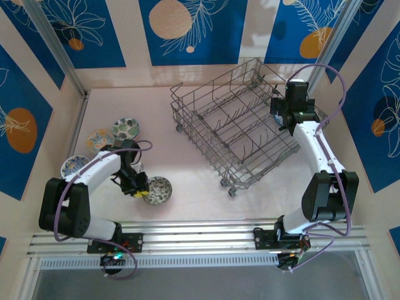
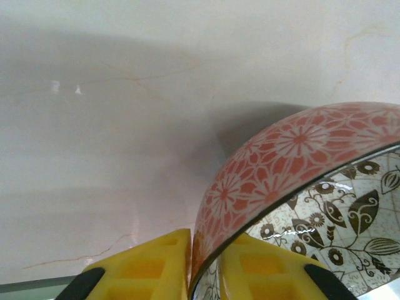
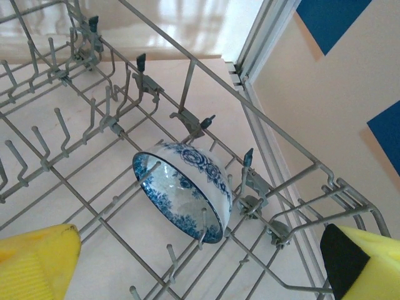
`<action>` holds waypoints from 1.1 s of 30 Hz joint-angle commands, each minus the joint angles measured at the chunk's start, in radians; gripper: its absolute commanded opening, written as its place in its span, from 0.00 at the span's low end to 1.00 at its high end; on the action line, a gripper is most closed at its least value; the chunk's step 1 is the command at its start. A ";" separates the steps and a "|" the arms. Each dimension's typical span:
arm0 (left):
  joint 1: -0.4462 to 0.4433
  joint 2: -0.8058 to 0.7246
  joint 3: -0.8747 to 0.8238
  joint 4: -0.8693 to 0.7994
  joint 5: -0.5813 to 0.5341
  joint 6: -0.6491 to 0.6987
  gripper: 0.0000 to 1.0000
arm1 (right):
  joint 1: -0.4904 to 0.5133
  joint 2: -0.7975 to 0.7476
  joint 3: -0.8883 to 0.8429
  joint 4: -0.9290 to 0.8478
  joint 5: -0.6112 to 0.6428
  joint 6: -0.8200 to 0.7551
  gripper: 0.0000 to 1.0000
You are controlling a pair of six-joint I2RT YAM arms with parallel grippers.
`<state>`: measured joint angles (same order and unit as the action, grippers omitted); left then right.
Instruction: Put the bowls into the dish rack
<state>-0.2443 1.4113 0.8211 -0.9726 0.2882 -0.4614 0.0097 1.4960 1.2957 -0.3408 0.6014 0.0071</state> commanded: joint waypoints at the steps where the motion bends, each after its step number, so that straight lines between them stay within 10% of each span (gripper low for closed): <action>1: -0.019 -0.003 0.026 0.012 0.020 0.010 0.15 | 0.012 -0.004 0.045 -0.010 0.000 0.014 1.00; 12: -0.030 -0.080 0.042 0.056 0.037 0.006 0.02 | 0.066 0.012 0.165 -0.107 -0.037 0.001 1.00; 33: -0.030 -0.089 0.622 0.239 0.033 -0.029 0.00 | 0.474 0.353 1.109 -0.734 -0.632 0.007 0.73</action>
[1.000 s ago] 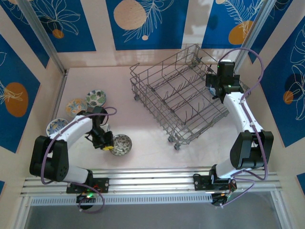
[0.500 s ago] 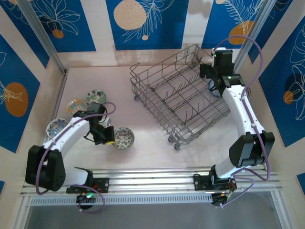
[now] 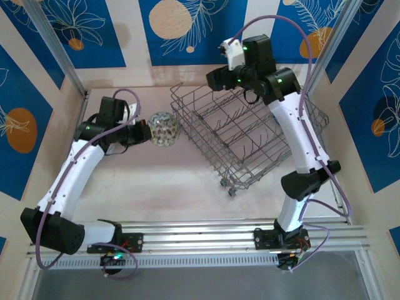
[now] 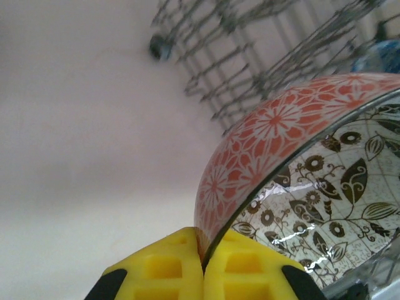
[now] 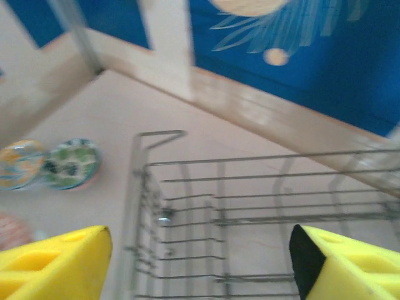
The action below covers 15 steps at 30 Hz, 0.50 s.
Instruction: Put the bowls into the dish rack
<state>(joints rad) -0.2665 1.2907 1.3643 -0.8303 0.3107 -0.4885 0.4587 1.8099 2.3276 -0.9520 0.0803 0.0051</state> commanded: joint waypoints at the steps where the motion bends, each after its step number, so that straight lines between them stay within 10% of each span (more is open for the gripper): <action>1: -0.008 0.049 0.106 0.116 0.014 -0.005 0.00 | 0.043 0.055 0.099 -0.136 -0.129 0.012 0.71; 15: -0.059 0.149 0.283 0.175 -0.010 0.021 0.00 | 0.164 0.049 -0.012 -0.085 -0.194 0.025 0.58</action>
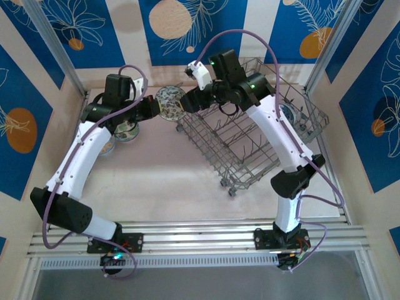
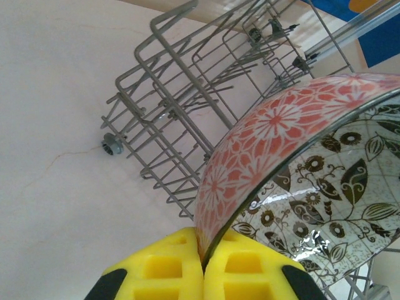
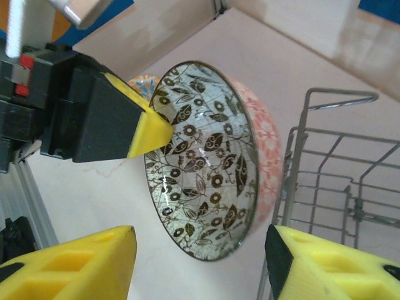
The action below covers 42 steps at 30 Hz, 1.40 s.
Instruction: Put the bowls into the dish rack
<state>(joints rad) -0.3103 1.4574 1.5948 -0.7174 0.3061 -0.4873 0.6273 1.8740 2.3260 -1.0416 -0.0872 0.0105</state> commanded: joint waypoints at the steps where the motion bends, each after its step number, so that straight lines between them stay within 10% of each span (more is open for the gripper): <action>1: -0.018 -0.019 0.052 0.064 -0.005 0.025 0.00 | -0.004 -0.014 -0.018 0.009 -0.027 0.020 0.57; 27: -0.122 0.015 0.135 0.030 -0.056 -0.002 0.00 | -0.023 -0.166 -0.284 0.290 0.202 0.128 0.08; 42: -0.145 -0.042 0.110 0.043 -0.130 0.006 0.61 | -0.093 -0.211 -0.303 0.280 0.437 0.229 0.00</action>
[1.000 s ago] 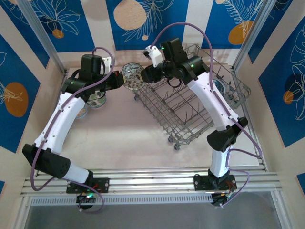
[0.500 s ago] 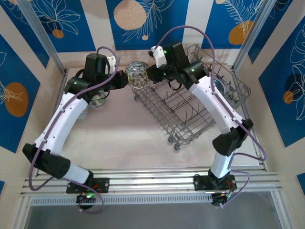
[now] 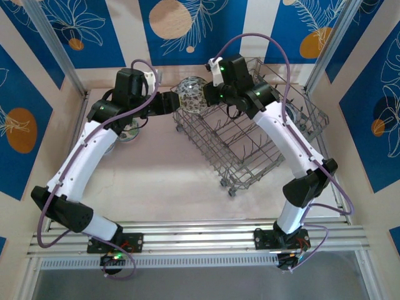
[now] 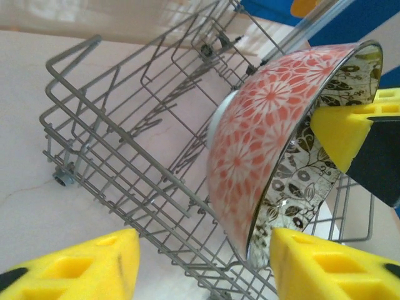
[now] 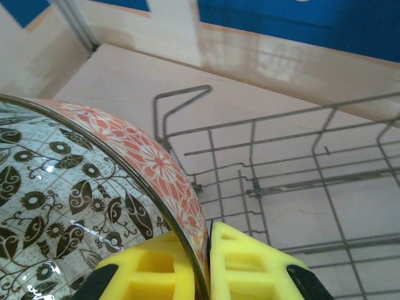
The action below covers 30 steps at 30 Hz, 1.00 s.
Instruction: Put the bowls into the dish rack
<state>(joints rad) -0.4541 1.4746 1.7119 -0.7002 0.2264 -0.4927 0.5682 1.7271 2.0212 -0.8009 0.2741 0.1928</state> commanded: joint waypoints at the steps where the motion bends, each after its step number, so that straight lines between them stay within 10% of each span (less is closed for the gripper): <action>1: -0.001 -0.066 -0.013 0.025 -0.059 0.018 0.64 | -0.049 -0.072 -0.002 0.040 0.097 0.050 0.00; 16: 0.036 -0.122 -0.183 0.016 -0.056 -0.001 0.70 | -0.415 -0.248 -0.498 0.472 0.715 -0.287 0.00; 30: 0.043 -0.109 -0.202 0.010 -0.040 -0.008 0.69 | -0.469 -0.155 -0.845 1.109 0.850 -0.776 0.00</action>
<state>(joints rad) -0.4210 1.3827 1.5162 -0.6949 0.1749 -0.4915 0.0917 1.5593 1.1866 0.0654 1.0557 -0.4755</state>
